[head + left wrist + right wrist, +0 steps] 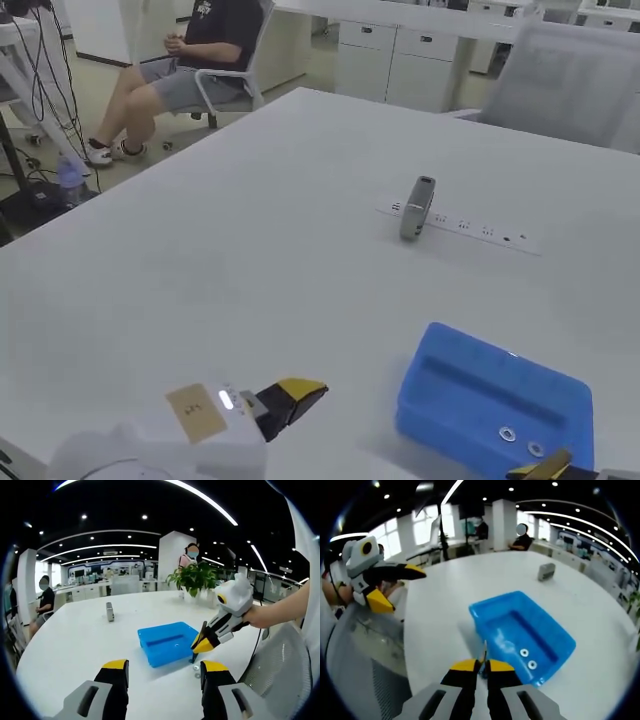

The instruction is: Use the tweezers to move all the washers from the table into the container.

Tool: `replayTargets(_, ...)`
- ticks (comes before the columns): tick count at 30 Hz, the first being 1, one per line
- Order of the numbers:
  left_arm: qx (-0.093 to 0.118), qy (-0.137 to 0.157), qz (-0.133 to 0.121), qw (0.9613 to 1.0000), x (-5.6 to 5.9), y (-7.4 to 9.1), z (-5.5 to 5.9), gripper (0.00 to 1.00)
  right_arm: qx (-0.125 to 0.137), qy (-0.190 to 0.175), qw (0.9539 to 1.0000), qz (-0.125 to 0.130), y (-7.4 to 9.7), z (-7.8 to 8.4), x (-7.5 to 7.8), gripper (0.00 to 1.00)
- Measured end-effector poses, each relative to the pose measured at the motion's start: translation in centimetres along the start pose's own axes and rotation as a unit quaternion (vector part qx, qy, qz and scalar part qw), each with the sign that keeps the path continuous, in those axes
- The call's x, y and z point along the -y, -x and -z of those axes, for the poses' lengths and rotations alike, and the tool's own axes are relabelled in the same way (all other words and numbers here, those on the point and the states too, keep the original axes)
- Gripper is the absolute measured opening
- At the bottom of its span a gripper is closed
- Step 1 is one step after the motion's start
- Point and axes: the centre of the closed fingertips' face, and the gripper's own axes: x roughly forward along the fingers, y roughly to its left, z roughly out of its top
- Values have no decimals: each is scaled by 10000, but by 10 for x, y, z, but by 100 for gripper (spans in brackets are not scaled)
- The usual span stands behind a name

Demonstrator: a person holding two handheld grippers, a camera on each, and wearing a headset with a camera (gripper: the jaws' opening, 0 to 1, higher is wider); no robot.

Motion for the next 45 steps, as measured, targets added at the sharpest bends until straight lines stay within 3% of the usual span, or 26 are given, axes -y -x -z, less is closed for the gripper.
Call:
replayTargets(12,13,-3,12,10000,0,0,0,56,435,72,9989,-164,20,-38,-10,3)
replayTargets(20,10,4,18,10000,1,0,0,56,971,-377,9943,-217,28,-65,1,3)
replayTargets(31,-18,-6,11,10000,0,0,1,56,764,-299,9966,-42,4,-70,29,3)
replayTargets(45,-84,-31,43,10000,1,-1,3,55,260,-289,9992,5,-30,-47,55,3)
